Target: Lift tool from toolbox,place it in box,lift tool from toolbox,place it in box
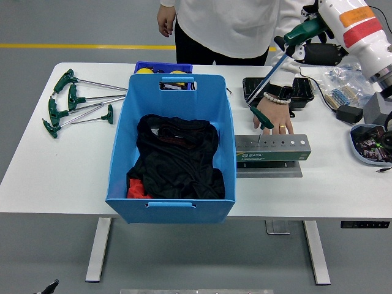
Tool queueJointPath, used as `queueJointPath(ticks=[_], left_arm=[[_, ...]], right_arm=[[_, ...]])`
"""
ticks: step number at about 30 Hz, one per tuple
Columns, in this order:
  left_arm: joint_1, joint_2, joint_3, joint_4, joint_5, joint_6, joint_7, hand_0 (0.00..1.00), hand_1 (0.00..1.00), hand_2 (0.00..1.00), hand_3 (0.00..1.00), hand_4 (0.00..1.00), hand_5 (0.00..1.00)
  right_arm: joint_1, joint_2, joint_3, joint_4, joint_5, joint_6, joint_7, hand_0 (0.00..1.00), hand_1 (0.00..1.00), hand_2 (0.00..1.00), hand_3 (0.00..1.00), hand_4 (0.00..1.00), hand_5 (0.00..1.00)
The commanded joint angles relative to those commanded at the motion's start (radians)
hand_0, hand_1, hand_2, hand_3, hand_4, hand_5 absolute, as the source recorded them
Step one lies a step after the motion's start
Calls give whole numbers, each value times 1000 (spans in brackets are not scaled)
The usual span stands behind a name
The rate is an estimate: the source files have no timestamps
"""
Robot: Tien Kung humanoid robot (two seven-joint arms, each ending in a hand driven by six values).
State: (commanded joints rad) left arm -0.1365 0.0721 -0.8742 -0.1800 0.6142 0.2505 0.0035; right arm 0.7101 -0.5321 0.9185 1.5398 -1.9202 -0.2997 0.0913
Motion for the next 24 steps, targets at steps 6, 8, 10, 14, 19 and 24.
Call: queueJointPath(ticks=[6,8,10,14,19,24], left_arm=[[0,1,1,0,3,0,1,769,784,799,709,697,573],[0,2,2,0,2,-1,0,769,784,799,709,697,573],[-1,2,1,0,4,-1,1,769,784,799,709,697,573],[-1,3,-1,0,9,-1,2,769,784,799,708,697,574],[0,4,-4,0,16,-1,4,769,784,799,708,697,574],[2,5,-5,0,21,-1,5,769,784,799,709,697,574]], right_arm=[[34,39,-86,85,7,-1,2,7,2,2,2,678,479],[48,56,-121,97,13,-3,3,7,2,2,2,680,479],[64,72,-157,94,22,-7,4,7,2,2,2,680,479],[102,102,-241,45,32,-13,-9,53,2,54,24,693,496],[140,144,-335,-53,-6,23,-76,53,2,54,24,693,496],[174,175,-427,-128,-45,33,-123,148,101,152,137,784,550]])
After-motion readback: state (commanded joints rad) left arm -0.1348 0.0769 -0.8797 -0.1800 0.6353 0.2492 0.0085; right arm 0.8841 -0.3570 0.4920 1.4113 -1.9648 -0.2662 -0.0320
